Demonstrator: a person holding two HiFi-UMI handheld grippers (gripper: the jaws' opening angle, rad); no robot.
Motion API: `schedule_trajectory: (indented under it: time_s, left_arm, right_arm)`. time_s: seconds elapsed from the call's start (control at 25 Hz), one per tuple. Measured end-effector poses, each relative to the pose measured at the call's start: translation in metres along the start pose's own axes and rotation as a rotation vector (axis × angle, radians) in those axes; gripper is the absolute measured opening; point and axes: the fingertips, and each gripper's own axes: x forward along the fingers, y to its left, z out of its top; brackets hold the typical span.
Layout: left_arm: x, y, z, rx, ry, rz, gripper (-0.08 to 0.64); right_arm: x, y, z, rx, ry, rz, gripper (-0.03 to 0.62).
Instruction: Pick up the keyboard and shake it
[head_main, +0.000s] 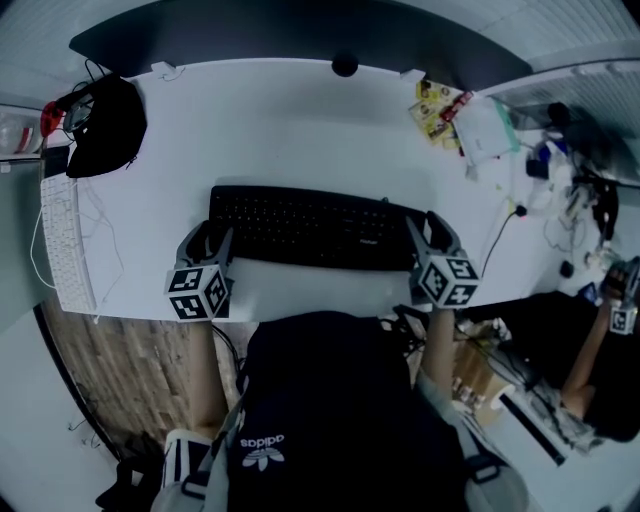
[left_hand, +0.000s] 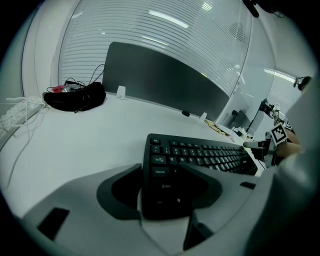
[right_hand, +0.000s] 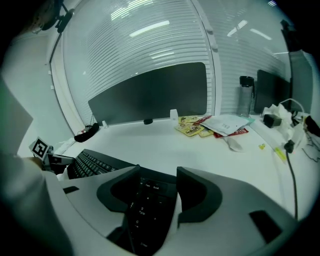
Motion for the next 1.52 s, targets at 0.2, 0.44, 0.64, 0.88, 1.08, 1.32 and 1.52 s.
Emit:
schedule_trajectory:
  time_s: [0.2, 0.44, 0.64, 0.88, 1.08, 1.32, 1.52]
  left_arm:
    - [0.001, -0.001, 0.000, -0.008, 0.013, -0.019, 0.207]
    - [0.001, 0.000, -0.001, -0.035, 0.010, -0.017, 0.208]
    - [0.002, 0.000, -0.002, -0.025, -0.001, -0.022, 0.209]
    - [0.002, -0.001, -0.001, -0.017, -0.013, -0.017, 0.209]
    - [0.000, 0.000, 0.000, -0.037, -0.053, -0.021, 0.208]
    - [-0.009, -0.002, 0.005, -0.048, -0.112, -0.027, 0.207]
    - [-0.019, -0.005, 0.023, -0.021, -0.228, -0.027, 0.208]
  right_arm:
    - [0.005, -0.006, -0.005, 0.012, 0.029, 0.024, 0.207]
    - [0.010, -0.009, -0.016, 0.064, 0.076, 0.059, 0.213]
    - [0.011, -0.008, -0.017, 0.166, 0.075, 0.117, 0.212]
    - [0.012, -0.008, -0.017, 0.131, 0.095, 0.098, 0.212]
    - [0.004, -0.003, -0.002, 0.089, 0.045, 0.085, 0.212]
    - [-0.013, 0.008, 0.026, -0.011, -0.023, 0.077, 0.212]
    - [-0.032, 0.020, 0.058, -0.097, -0.097, 0.069, 0.212]
